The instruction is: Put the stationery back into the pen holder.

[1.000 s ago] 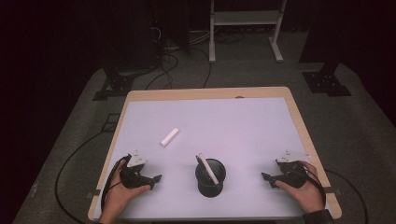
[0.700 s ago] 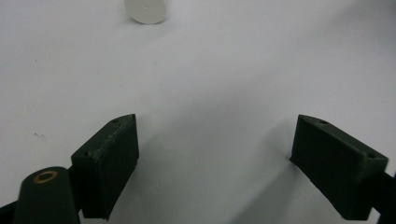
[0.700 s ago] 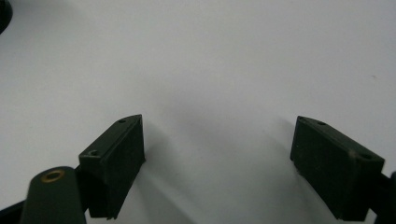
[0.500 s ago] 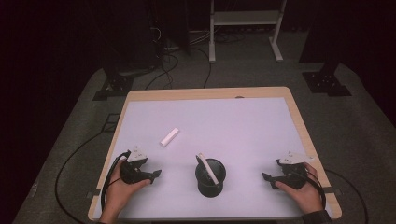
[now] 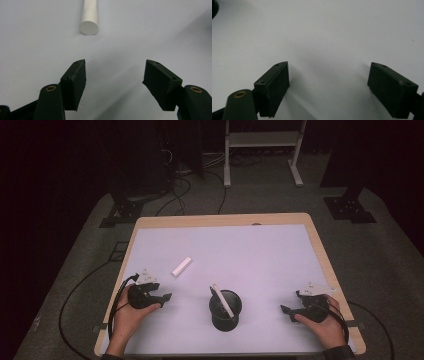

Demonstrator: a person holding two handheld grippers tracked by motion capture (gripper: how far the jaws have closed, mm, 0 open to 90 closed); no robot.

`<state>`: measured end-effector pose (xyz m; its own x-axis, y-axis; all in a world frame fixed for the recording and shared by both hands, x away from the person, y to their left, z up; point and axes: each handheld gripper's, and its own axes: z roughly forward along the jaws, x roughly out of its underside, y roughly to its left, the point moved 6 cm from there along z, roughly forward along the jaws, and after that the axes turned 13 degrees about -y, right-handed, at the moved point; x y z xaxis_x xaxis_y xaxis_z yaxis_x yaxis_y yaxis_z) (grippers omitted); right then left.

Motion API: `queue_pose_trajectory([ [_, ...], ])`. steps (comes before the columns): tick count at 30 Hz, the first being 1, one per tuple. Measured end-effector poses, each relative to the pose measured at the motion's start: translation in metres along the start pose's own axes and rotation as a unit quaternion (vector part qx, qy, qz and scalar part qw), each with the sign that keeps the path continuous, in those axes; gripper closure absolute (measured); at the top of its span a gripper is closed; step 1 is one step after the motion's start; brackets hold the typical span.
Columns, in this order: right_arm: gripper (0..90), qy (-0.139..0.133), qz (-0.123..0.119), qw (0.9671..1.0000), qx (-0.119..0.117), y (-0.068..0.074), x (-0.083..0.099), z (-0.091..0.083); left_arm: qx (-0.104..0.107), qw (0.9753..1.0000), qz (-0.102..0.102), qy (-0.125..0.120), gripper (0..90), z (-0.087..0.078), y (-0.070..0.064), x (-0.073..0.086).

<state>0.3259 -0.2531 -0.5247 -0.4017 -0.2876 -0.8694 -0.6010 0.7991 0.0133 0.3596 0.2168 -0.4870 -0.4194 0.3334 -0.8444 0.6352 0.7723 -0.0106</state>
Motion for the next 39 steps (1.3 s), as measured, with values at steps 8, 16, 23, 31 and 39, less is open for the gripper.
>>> queue_pose_trajectory([
  [8,16.4,0.0,0.001,1.0,0.0,0.0,0.0,0.0,-0.009,0.9999,-0.001,0.008,39.3,0.004,0.006,-0.011],
  [16,16.5,0.0,0.0,1.0,0.0,0.0,0.0,0.0,-0.008,0.9999,-0.004,0.014,42.5,0.012,0.011,-0.02],
  [23,16.5,0.0,0.0,1.0,0.0,0.0,0.0,0.0,-0.009,0.9996,0.008,0.027,44.8,0.02,0.014,-0.034],
  [31,16.4,0.0,0.001,1.0,0.0,0.0,0.0,0.0,-0.004,0.9994,0.014,0.03,46.6,0.033,0.019,-0.048],
  [39,16.4,0.0,0.0,1.0,-0.001,0.0,0.0,0.0,-0.002,0.9985,0.022,0.051,48.5,0.05,0.022,-0.063],
])
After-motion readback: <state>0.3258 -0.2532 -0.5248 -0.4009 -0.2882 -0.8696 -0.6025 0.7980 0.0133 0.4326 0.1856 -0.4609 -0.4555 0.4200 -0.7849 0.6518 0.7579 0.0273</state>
